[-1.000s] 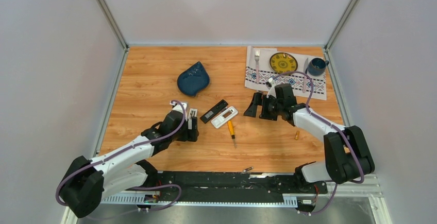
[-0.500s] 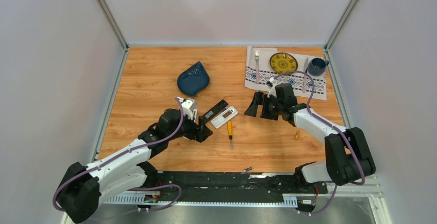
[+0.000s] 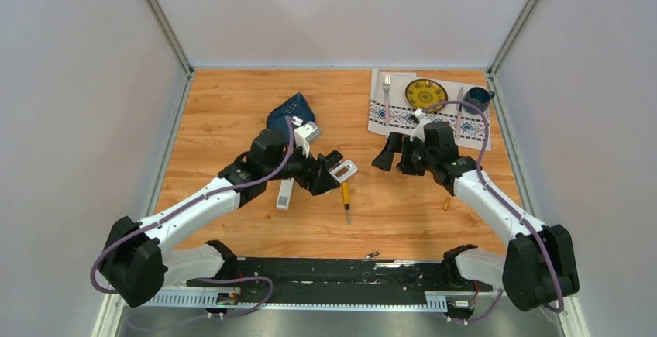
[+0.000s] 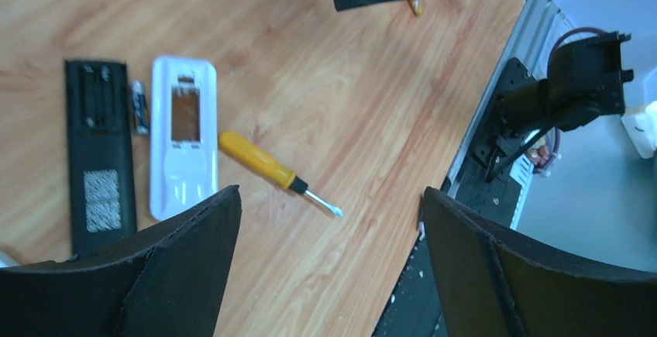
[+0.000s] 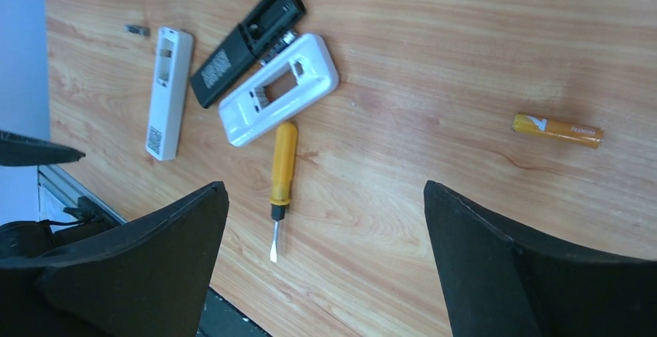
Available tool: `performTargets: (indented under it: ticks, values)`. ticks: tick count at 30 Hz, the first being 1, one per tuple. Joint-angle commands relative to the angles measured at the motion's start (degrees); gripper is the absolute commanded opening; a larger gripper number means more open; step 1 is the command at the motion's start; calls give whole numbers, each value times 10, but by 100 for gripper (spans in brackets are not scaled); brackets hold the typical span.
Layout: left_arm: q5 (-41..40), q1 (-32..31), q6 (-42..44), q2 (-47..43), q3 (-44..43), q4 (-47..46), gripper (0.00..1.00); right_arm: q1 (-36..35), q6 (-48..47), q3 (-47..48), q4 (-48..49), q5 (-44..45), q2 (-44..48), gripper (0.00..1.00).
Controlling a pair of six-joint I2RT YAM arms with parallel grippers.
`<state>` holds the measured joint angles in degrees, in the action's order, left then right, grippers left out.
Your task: Unload the batteries from the remote control
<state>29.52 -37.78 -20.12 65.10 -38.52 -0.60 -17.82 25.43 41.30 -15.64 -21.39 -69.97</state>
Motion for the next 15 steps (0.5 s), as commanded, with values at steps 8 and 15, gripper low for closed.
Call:
performTargets:
  ticks: [8, 15]
  values:
    - [-230, 1, 74, 0, -170, 208, 93, 2, -13, 86, -58, 51, 153, 100]
    - [-471, 0, -32, -77, -155, 244, 97, 2, -17, 82, -42, 90, 246, 100]
